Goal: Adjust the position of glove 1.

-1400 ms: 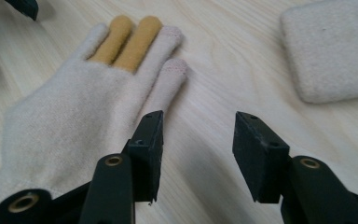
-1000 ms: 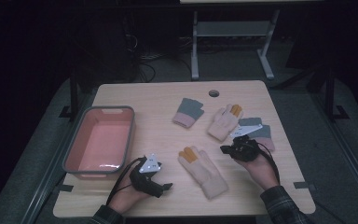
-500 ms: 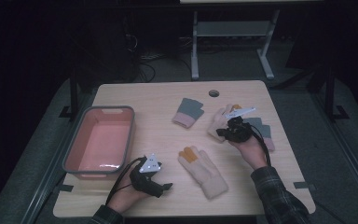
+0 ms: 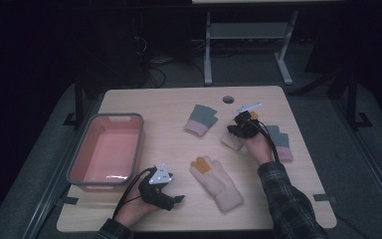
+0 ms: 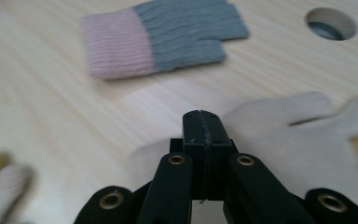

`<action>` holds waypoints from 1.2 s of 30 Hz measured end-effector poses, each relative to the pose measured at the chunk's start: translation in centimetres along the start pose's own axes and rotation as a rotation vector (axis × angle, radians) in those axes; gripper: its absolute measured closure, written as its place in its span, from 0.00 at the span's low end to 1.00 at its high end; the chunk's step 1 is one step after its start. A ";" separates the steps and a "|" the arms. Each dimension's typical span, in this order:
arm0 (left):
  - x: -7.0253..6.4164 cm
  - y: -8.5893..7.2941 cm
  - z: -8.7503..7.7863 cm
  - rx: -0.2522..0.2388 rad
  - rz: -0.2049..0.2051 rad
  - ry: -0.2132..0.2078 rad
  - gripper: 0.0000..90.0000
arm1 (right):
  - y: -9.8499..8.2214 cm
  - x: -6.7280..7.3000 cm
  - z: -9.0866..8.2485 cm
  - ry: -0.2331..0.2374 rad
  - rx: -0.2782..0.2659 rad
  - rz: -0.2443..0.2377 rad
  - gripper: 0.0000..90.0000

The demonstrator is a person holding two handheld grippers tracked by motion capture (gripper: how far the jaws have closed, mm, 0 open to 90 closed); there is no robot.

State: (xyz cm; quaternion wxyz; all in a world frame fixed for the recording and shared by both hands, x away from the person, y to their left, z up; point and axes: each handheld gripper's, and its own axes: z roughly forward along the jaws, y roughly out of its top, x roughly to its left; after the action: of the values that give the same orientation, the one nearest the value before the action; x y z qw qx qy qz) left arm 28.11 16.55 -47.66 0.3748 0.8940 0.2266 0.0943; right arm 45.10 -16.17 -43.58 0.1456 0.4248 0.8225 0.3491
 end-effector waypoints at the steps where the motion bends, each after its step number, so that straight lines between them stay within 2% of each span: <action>1: 0.0 0.0 0.1 -0.006 -0.001 0.000 0.14 | 0.0 -0.2 0.2 0.008 -0.001 0.009 1.00; 3: 0.0 0.0 0.1 -0.005 -0.001 0.001 0.14 | -0.1 -0.4 0.7 -0.018 0.018 0.007 1.00; 4: 0.0 0.0 0.1 -0.008 -0.003 0.002 0.14 | -0.3 -0.6 0.9 -0.013 0.035 0.019 1.00; 6: -0.1 0.0 0.1 -0.014 -0.010 0.000 0.14 | -0.6 -0.7 1.6 -0.034 0.068 0.007 1.00; 10: -0.1 0.0 0.1 -0.014 -0.011 0.000 0.14 | -1.3 -1.0 1.9 0.006 0.077 0.034 1.00; 13: -0.1 0.1 0.2 -0.013 -0.012 0.000 0.14 | -1.5 -0.9 1.7 0.031 0.090 0.016 1.00; 22: -0.1 0.1 0.1 -0.010 -0.012 -0.001 0.14 | -3.6 0.6 0.0 0.092 0.072 -0.027 1.00; 36: 0.0 0.1 0.1 -0.009 -0.012 0.000 0.14 | -6.6 2.7 -3.5 0.108 0.113 -0.131 1.00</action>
State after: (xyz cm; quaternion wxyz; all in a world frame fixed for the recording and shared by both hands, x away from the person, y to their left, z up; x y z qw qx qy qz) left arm 28.13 16.41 -47.70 0.3795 0.8909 0.2314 0.0932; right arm 37.70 -18.22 -45.53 0.0995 0.3583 0.8734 0.3143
